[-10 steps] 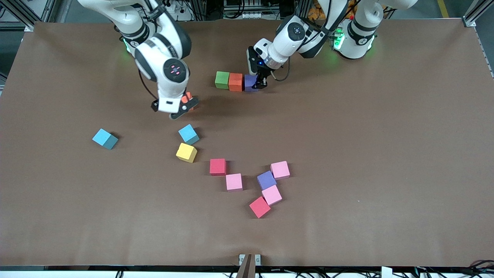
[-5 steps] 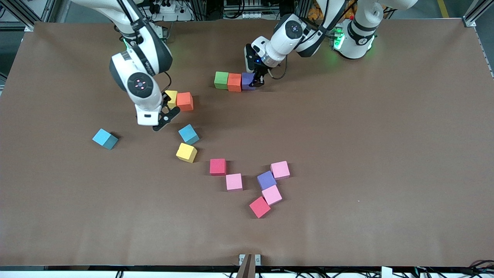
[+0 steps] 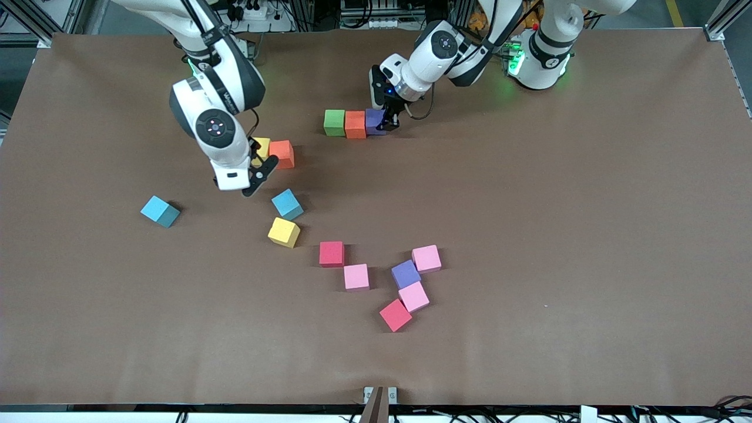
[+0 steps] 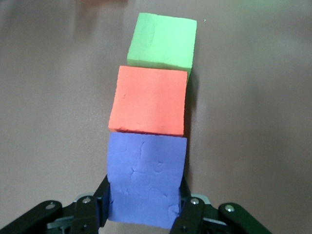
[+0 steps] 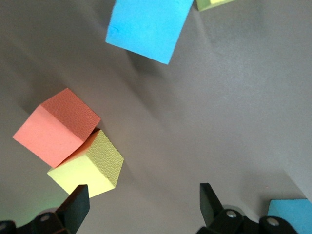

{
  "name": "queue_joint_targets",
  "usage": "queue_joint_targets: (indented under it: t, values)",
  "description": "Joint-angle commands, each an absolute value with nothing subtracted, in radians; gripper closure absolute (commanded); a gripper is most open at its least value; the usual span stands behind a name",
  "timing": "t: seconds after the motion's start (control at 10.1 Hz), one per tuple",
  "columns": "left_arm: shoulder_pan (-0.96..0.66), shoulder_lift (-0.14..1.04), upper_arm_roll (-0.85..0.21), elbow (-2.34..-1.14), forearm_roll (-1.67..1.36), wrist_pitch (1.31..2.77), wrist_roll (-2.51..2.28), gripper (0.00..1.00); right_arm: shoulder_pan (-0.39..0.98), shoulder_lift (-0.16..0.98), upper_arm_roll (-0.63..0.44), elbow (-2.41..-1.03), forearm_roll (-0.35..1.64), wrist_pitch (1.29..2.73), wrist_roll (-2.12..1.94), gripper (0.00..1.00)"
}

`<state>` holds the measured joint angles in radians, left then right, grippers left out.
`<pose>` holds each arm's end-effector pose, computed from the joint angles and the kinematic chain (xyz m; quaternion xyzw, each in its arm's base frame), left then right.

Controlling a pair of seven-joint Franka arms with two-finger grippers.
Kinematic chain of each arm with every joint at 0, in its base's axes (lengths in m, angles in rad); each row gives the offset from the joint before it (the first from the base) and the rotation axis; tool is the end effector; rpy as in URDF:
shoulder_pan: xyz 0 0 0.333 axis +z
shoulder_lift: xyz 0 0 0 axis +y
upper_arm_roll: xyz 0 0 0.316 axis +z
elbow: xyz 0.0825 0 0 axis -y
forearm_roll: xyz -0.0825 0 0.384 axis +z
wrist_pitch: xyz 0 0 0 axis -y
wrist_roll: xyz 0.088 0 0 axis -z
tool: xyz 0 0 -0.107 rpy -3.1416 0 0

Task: Form number 2 with 11 blocks
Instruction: 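Move the right gripper to the orange cube beside the yellow cube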

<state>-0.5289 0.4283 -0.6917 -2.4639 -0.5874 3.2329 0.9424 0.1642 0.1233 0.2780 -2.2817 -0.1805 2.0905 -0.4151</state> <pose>0.2083 -0.4522 0.1936 0.7239 -0.6506 0.1447 0.1785 0.4474 0.2029 0.2810 0.8719 0.4621 -0.1520 0.0557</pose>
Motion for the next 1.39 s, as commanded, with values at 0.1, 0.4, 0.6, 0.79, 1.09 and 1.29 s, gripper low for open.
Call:
queue_joint_targets:
  t: [0.1,0.4,0.6,0.79,1.09,1.29]
  values:
    - [-0.543,0.456,-0.690,-2.451,-0.618,3.275,0.951,0.36,0.167,0.094,0.261,-2.299,-0.161,2.092,-0.448,0.00]
    - [-0.543,0.462,-0.690,-2.451,-0.617,3.293,0.953,0.09,0.172,0.094,0.255,-2.298,-0.161,2.105,-0.448,0.00]
    - [-0.546,0.476,-0.690,-2.451,-0.617,3.315,0.960,0.00,0.172,0.095,0.255,-2.296,-0.161,2.117,-0.448,0.00]
    - [-0.548,0.469,-0.690,-2.454,-0.617,3.315,0.962,0.00,0.179,0.098,0.256,-2.296,-0.163,2.126,-0.448,0.00]
    - [-0.534,0.390,-0.693,-2.480,-0.617,3.312,0.965,0.00,0.206,0.101,0.256,-2.296,-0.163,2.151,-0.521,0.00]
    - [-0.523,0.291,-0.695,-2.532,-0.618,3.294,0.965,0.00,0.218,0.101,0.262,-2.299,-0.163,2.161,-0.555,0.00]
